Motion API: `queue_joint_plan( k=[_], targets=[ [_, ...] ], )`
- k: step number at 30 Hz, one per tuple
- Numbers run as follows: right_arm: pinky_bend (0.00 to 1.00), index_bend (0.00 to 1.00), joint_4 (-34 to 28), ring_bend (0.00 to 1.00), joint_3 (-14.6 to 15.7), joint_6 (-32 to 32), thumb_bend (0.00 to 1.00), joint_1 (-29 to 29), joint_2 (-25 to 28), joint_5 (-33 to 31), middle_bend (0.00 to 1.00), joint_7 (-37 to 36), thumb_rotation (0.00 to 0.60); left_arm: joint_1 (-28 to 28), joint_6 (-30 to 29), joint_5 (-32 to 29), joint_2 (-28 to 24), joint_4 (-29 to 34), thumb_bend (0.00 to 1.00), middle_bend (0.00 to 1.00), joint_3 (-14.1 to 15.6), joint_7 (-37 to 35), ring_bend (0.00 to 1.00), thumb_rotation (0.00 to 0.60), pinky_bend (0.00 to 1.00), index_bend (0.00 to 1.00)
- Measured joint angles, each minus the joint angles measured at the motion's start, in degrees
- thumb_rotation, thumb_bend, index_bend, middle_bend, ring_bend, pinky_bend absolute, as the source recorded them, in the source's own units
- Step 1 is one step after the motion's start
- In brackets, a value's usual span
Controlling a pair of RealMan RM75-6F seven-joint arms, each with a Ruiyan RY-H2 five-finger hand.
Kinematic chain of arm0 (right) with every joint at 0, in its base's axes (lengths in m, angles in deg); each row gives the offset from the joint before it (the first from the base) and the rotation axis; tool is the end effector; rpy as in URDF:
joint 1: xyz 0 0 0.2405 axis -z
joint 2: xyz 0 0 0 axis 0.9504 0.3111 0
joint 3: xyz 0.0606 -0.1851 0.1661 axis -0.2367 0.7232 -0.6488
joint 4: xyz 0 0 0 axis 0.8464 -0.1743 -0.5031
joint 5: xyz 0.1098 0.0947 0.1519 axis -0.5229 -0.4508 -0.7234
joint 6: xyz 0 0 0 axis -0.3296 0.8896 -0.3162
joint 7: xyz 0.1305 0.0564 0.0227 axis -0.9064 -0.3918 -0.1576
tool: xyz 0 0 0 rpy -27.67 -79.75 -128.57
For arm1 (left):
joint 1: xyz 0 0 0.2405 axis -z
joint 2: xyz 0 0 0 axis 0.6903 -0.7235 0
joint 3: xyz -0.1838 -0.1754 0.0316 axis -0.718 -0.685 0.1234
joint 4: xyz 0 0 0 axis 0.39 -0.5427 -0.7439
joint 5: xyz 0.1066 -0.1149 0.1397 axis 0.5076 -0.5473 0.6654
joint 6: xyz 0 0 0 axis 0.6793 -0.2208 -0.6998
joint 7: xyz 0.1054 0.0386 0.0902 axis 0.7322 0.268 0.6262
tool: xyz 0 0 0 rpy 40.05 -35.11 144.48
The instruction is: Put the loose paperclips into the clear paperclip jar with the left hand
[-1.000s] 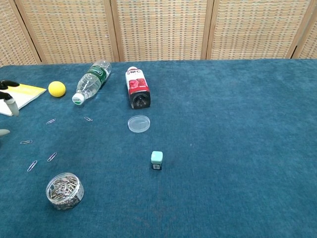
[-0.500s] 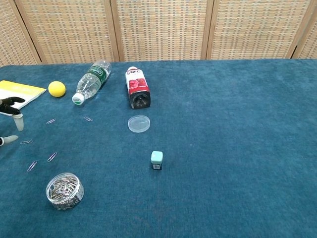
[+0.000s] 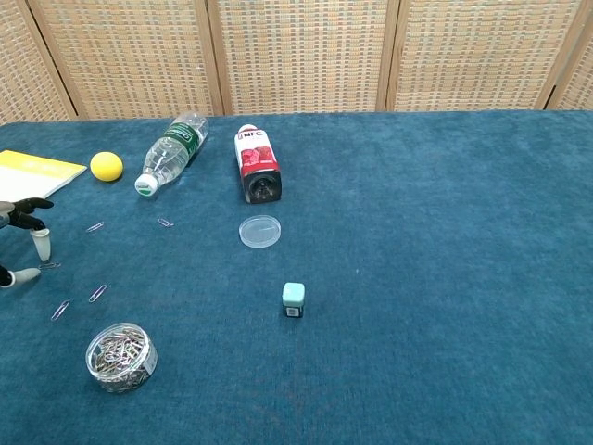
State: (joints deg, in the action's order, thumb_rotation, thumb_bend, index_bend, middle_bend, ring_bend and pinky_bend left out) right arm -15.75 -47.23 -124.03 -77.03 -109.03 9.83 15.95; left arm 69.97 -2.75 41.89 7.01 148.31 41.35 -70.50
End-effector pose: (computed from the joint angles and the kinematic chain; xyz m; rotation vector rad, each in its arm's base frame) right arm -0.3231 -0.1943 0.1971 1.3227 -0.8968 0.9359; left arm -0.3239 0.3115 0.0102 -1.5527 -1.1600 -0.6616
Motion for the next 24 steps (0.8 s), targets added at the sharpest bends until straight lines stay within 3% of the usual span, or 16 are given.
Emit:
queue_joint_plan(
  k=[24],
  targets=[
    [0.00, 0.01, 0.09, 0.00, -0.04, 0.15, 0.00, -0.04, 0.00, -0.20, 0.00, -0.11, 0.600, 0.37, -0.01, -0.40, 1.76, -1.82, 0.37, 0.00, -0.14, 0.67, 0.00, 0.600, 0.00, 0.53]
  ],
)
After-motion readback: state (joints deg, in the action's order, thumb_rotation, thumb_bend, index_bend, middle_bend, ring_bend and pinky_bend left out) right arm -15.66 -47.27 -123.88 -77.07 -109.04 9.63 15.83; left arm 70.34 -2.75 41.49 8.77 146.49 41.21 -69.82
